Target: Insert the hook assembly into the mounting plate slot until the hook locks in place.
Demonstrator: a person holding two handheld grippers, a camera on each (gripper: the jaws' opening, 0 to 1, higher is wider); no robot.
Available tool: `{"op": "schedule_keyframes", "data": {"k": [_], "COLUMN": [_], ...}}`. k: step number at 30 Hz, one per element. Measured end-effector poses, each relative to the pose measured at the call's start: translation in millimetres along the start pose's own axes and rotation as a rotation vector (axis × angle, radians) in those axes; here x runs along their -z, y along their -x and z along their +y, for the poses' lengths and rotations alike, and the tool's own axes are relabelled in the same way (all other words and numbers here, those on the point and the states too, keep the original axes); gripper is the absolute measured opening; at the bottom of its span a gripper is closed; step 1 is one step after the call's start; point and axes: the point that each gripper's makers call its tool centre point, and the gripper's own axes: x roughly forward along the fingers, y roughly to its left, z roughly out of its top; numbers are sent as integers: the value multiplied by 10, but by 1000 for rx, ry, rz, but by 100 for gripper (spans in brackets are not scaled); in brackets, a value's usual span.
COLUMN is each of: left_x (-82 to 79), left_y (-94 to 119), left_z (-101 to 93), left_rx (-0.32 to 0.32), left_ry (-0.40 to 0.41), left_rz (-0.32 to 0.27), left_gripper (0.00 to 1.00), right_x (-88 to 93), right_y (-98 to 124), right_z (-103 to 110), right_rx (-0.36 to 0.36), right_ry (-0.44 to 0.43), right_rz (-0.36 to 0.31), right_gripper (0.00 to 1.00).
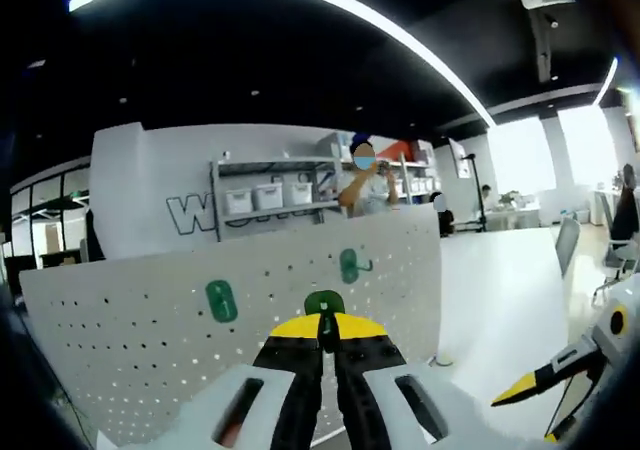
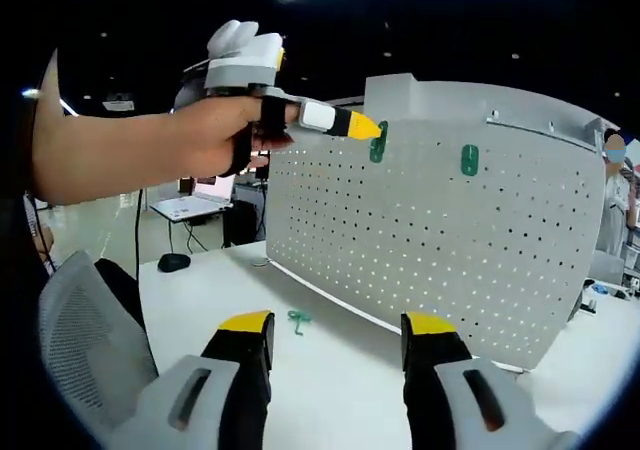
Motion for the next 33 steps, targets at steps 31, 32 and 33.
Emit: {"op": "schedule_keyframes", "data": {"k": [31,32,33], "left_x": [9,9,9], "left_y": [-584,-588,-590], "left_z": [507,512,523], "left_rx": [-249,-253,-260], "left_ry": [11,14,12], "left_rz": [-13,-14,-15], "left_gripper": [2,2,2], "right_x": [-168,-170,-170], "right_y": [97,94,91], "right_z": [-229,-229,-228], "right_rx": [61,61,60], "right_ry": [-59,-59,-58], "right_rz": [-83,-83,-82], "right_gripper": [52,52,52]}}
